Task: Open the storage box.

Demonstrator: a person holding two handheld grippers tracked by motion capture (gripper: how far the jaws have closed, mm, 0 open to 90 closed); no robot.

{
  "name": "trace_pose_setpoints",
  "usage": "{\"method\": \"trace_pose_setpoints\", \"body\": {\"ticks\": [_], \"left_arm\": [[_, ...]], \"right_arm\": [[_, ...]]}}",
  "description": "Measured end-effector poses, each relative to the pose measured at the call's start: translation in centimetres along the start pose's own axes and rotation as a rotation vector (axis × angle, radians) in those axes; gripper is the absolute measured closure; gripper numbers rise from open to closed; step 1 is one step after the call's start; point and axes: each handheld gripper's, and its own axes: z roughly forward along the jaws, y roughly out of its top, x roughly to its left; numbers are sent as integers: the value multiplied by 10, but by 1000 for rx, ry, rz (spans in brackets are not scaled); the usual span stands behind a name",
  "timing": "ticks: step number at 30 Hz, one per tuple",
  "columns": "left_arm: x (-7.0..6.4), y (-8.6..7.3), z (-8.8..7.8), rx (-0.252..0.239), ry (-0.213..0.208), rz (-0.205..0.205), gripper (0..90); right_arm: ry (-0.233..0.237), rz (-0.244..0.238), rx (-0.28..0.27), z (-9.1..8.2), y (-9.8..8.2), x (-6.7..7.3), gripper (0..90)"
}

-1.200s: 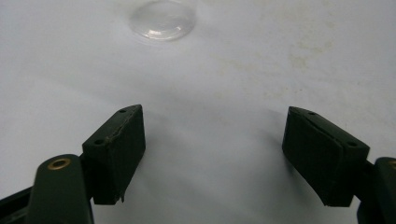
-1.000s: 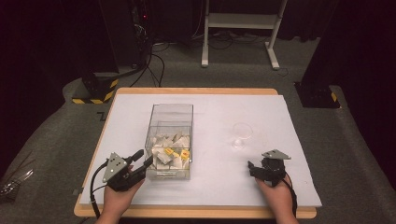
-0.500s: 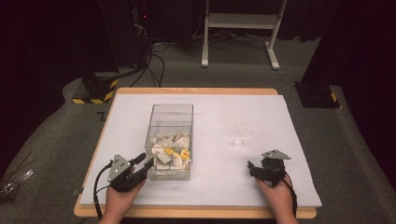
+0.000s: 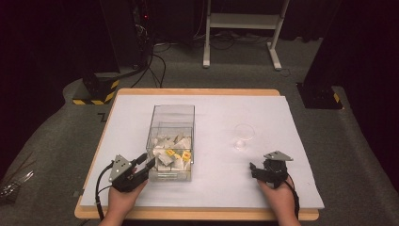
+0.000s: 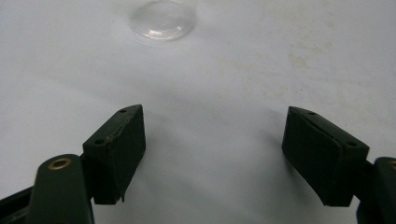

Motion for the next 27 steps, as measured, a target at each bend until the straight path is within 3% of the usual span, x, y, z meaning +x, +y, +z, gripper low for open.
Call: {"method": "trace_pose_setpoints", "body": {"ticks": [19, 27], "left_arm": [[0, -6, -10, 6, -13, -4, 674], [-5, -8, -17, 13, -6, 20, 678]], "right_arm": [[0, -1, 0, 0, 0, 0, 217], [1, -1, -1, 0, 0, 0, 217]]}}
